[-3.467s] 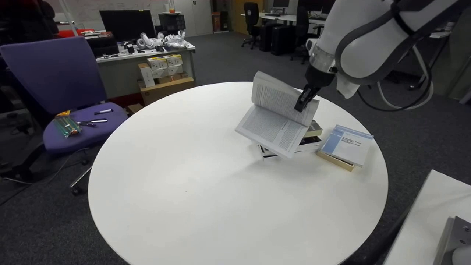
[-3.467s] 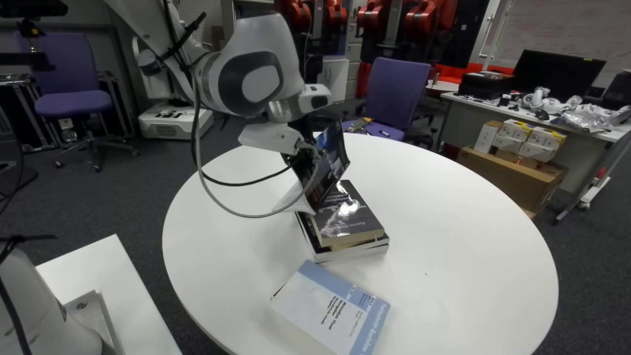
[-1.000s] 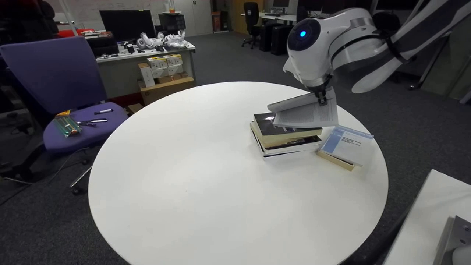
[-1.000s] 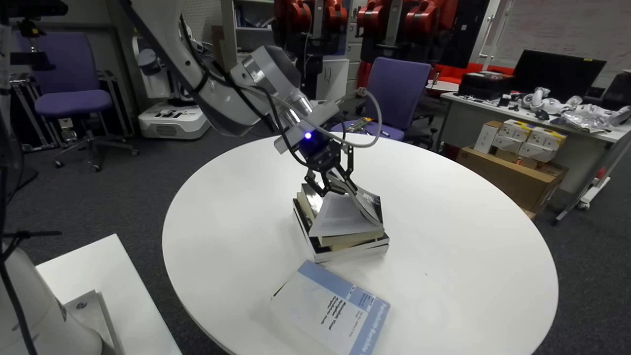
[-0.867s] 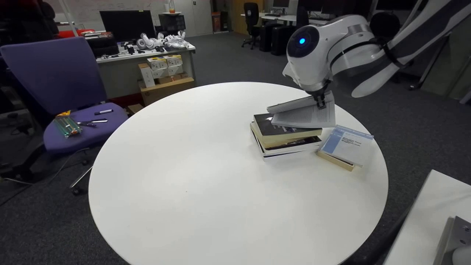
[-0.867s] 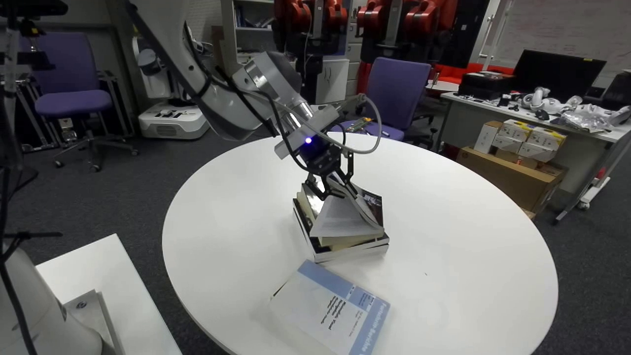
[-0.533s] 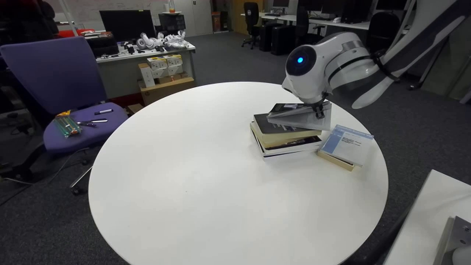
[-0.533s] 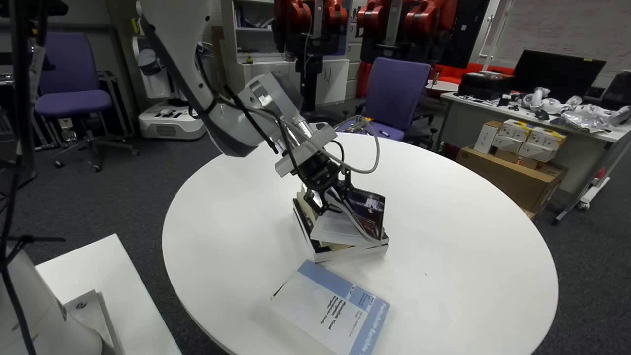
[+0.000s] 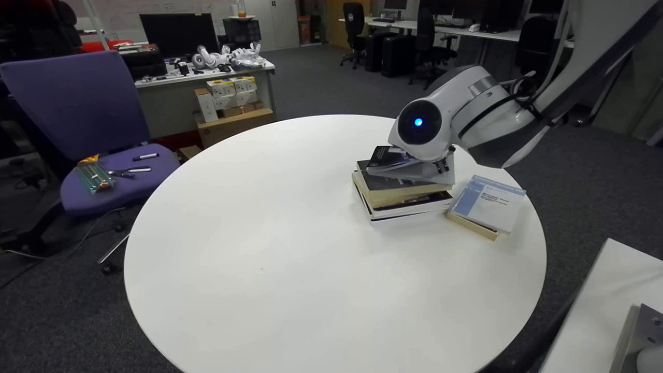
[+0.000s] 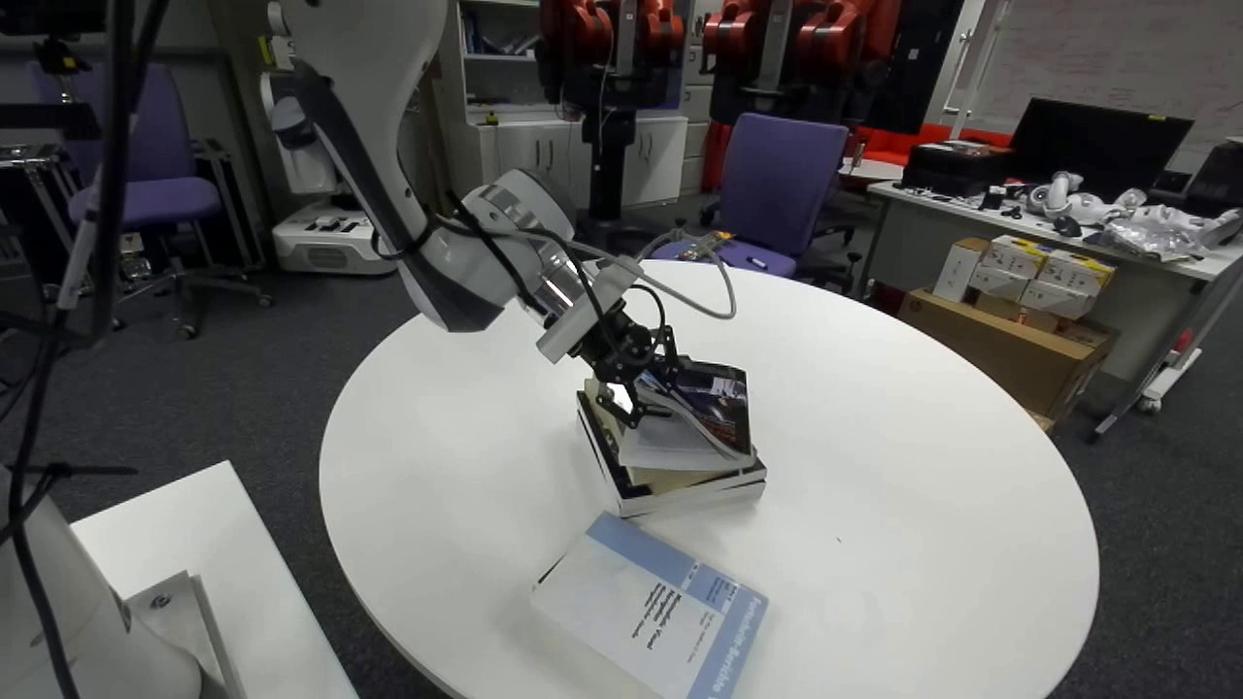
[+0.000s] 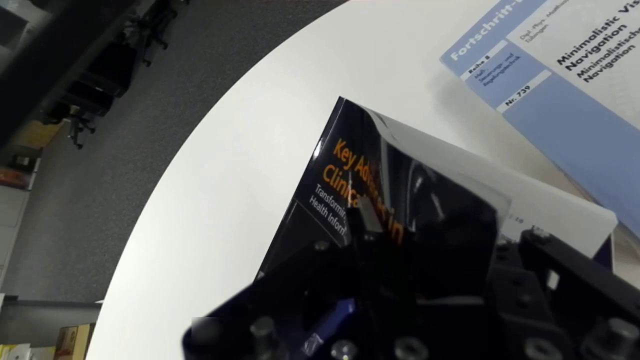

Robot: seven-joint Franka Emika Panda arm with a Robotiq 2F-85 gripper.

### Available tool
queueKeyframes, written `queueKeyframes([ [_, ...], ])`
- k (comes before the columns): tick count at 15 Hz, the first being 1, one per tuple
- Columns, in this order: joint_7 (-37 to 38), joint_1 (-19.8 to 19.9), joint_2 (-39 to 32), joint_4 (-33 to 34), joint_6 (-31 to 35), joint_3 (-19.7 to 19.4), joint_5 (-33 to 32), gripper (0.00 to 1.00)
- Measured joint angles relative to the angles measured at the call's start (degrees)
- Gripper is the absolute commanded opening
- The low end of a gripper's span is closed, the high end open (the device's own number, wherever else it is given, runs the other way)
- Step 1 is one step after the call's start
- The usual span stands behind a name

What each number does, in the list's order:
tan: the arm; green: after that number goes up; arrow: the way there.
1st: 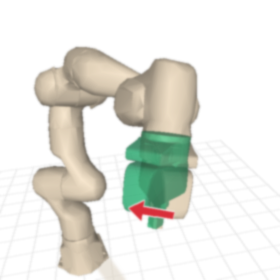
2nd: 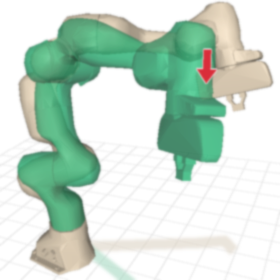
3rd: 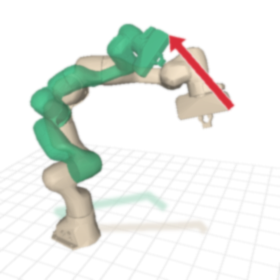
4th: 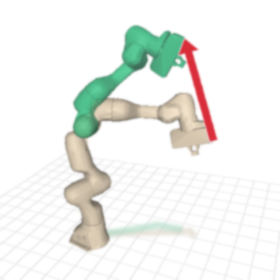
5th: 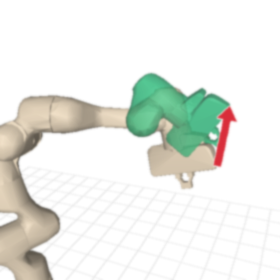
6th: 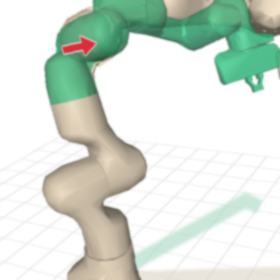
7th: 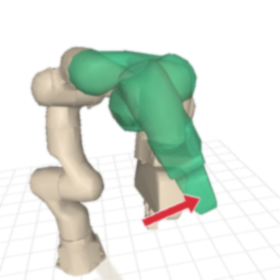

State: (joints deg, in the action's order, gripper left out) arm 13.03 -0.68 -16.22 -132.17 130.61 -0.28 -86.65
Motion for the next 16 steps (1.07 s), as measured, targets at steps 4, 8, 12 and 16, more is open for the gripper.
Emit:
queueKeyframes([
  [4, 2.2, -1.4, -0.1, 0.0, -3.4, 1.3, -4.9, 0.03],
  [8, 2.7, -1.7, -1.0, 0.0, -4.6, 2.6, -7.3, 0.03],
  [12, 2.7, -1.5, -1.8, 0.0, -4.3, 2.8, -7.1, 0.03],
  [16, 2.7, 0.1, -2.1, 0.0, -0.4, 2.7, -5.8, 0.11],
])
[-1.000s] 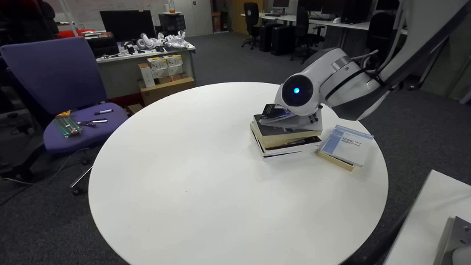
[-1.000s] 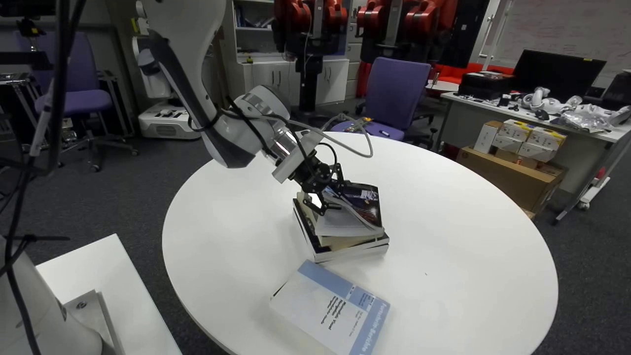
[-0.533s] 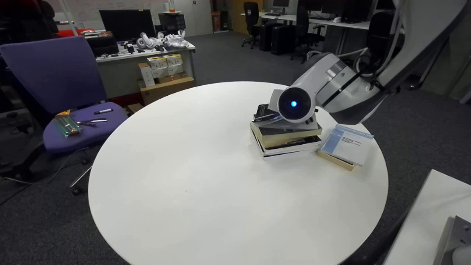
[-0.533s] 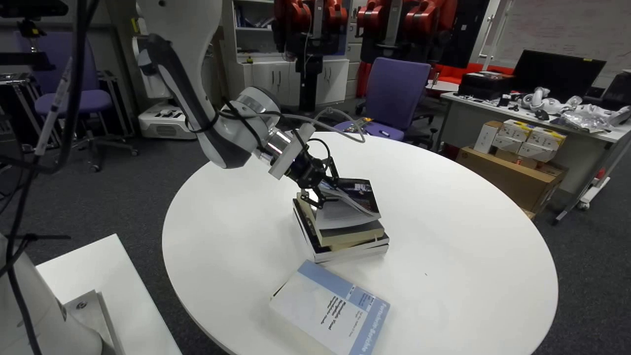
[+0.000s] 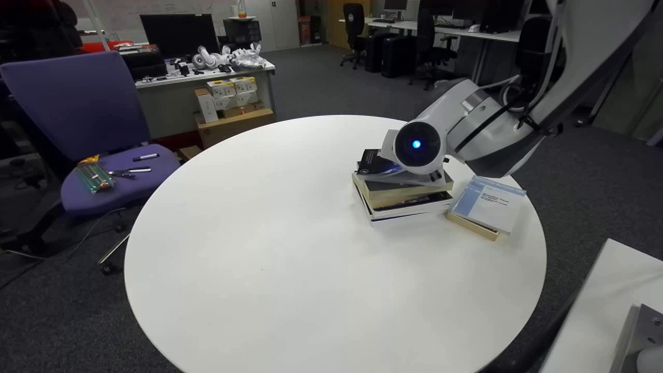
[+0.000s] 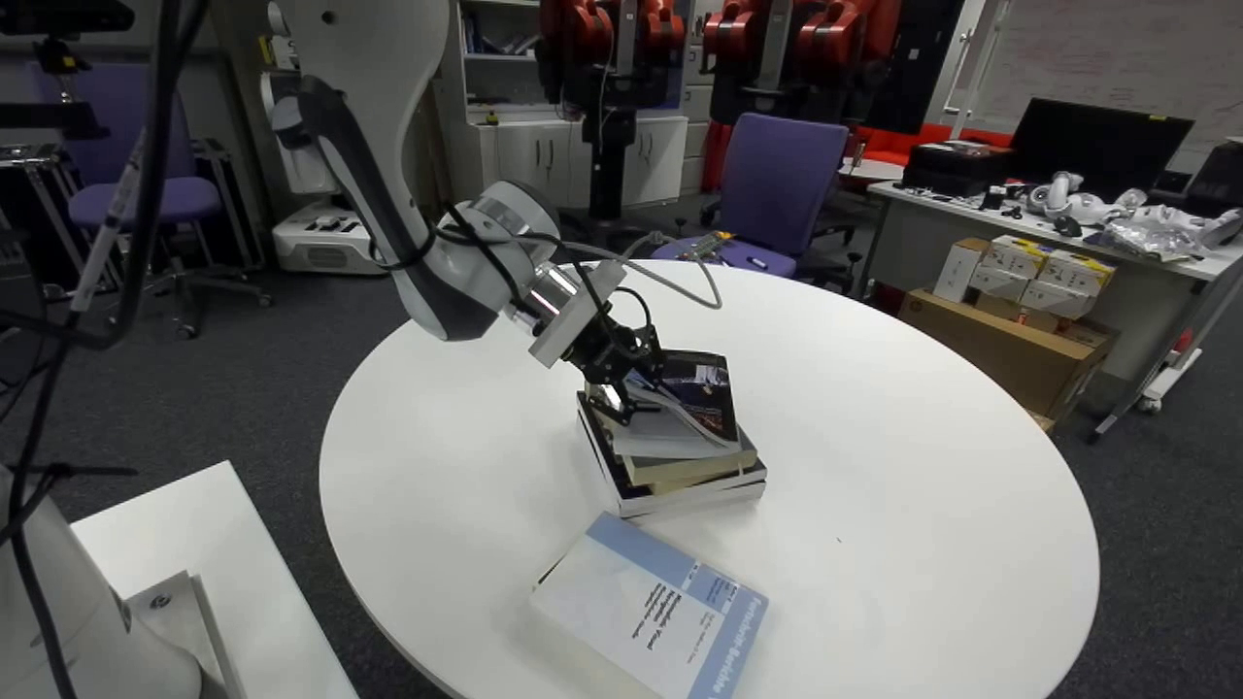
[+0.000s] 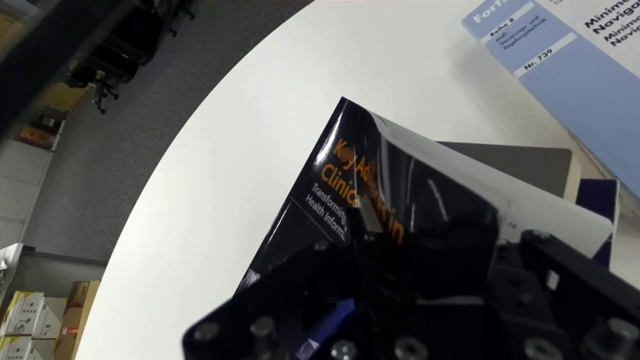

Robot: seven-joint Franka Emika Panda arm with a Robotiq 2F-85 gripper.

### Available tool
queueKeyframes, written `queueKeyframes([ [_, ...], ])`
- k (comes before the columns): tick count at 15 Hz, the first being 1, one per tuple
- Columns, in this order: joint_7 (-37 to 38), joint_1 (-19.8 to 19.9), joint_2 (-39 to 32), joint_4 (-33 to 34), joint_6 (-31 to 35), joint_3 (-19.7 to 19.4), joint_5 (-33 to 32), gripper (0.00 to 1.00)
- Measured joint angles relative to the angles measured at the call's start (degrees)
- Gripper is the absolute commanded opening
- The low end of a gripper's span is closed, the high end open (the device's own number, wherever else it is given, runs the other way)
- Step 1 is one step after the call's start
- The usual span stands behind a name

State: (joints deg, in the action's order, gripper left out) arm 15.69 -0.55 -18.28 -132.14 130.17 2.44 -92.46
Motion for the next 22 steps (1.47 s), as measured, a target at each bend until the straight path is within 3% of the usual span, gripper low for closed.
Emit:
queueKeyframes([
  [1, 0.0, 0.5, 0.0, 0.0, 1.0, 0.0, 0.0, 0.36],
  [3, 0.0, 1.0, -0.1, 0.0, 2.0, -0.1, 0.1, 0.42],
  [10, -0.6, 1.7, -0.5, 0.2, 2.3, -0.1, 4.0, 0.95],
  [12, -1.6, 2.2, -0.4, 0.2, 3.5, -0.1, 6.2, 1.0],
  [16, -5.4, 3.9, -0.4, 0.1, 8.6, -0.3, 12.8, 1.0],
  [22, -20.6, 7.7, 0.3, -0.4, 18.8, -0.6, 35.5, 1.0],
])
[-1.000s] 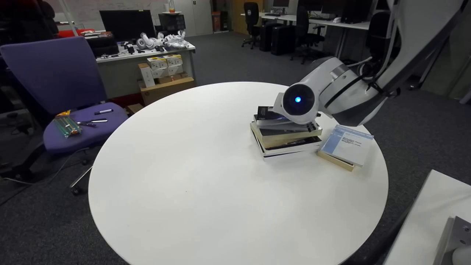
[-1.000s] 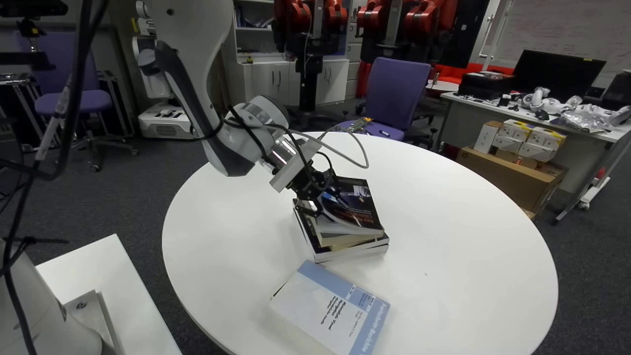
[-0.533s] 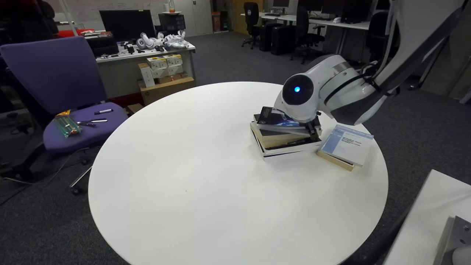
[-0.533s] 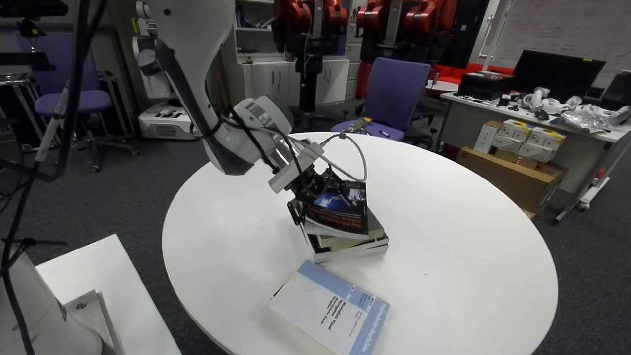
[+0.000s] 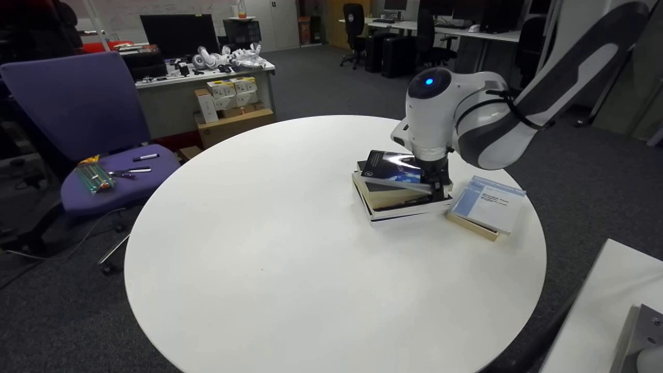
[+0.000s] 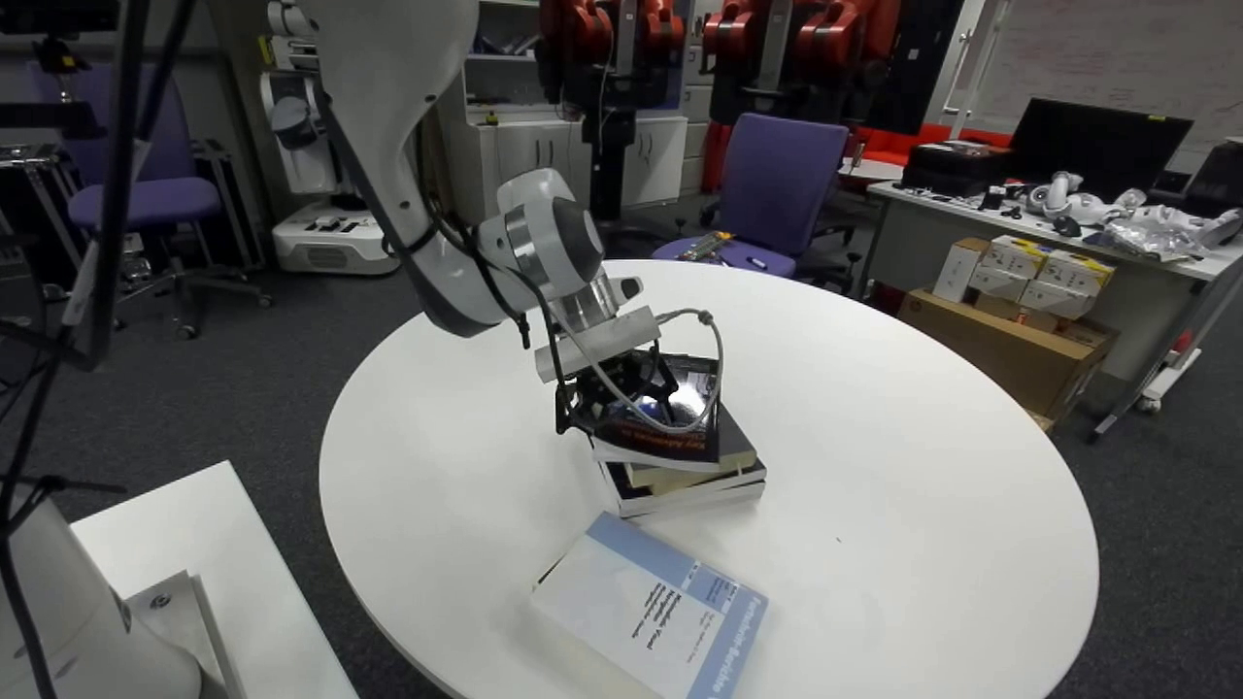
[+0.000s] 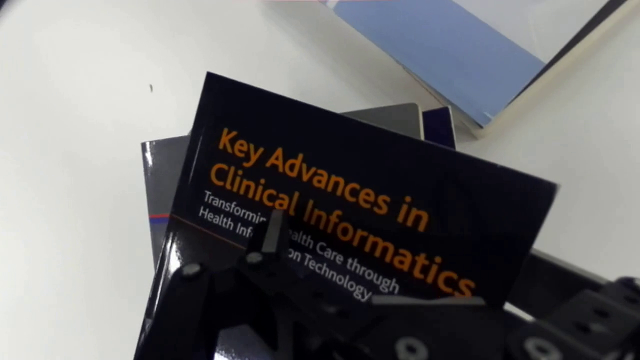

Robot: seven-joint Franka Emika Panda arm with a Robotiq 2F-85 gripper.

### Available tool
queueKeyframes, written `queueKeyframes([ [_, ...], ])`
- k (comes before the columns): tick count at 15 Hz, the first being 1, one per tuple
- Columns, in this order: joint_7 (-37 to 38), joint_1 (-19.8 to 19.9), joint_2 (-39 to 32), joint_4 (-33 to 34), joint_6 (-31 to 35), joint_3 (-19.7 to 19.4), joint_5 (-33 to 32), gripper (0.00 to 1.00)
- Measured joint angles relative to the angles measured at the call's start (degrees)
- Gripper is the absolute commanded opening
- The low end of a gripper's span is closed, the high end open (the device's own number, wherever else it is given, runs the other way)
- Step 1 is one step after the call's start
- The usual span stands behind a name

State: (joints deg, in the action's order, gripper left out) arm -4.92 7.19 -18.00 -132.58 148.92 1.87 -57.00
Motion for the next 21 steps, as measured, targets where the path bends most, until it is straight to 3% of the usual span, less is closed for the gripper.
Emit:
queueKeyframes([
  [5, -14.7, 4.1, 1.7, -0.5, 2.4, 3.0, 24.0, 1.0],
  [10, -25.2, 3.9, 3.8, -2.1, 2.5, 4.8, 44.2, 1.0],
  [16, -30.3, 1.0, 8.6, -6.7, 2.4, 8.0, 57.9, 1.0],
  [21, -30.8, -4.6, 15.1, -11.3, 1.2, 8.7, 62.8, 1.0],
])
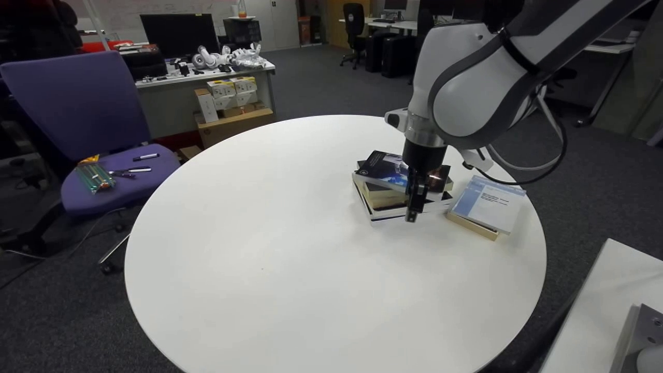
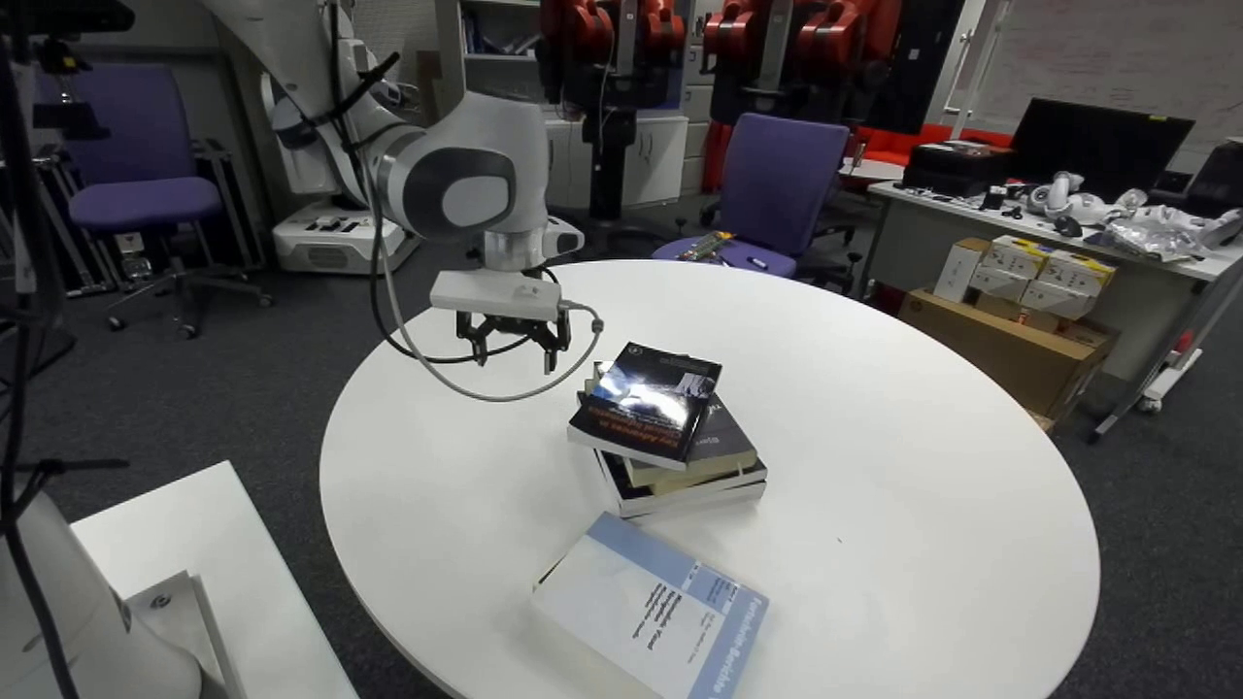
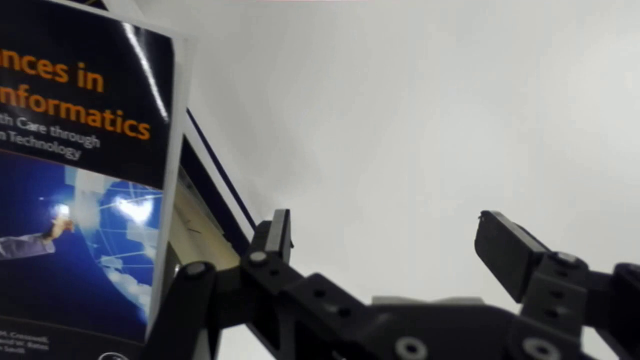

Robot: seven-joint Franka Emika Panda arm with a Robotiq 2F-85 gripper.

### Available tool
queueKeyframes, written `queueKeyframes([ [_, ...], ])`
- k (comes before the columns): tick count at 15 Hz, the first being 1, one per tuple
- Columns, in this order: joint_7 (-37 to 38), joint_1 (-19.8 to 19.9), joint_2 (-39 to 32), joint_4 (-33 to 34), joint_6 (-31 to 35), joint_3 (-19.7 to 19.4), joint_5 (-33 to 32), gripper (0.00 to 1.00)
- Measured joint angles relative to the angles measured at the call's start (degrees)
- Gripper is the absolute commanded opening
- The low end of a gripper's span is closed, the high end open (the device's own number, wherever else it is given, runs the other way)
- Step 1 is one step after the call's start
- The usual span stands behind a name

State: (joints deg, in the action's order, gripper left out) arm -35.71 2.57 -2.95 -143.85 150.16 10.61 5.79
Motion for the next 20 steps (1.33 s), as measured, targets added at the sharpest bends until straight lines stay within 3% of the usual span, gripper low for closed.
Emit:
queueKeyframes([
  [6, 0.5, -3.1, 0.9, -3.5, -3.7, -0.8, 2.6, 1.0],
  [17, 1.7, -3.7, -0.4, -4.2, -3.5, -1.9, 2.1, 1.0],
  [20, 3.4, -3.6, -2.2, -2.7, -2.9, -3.8, 1.9, 1.0],
])
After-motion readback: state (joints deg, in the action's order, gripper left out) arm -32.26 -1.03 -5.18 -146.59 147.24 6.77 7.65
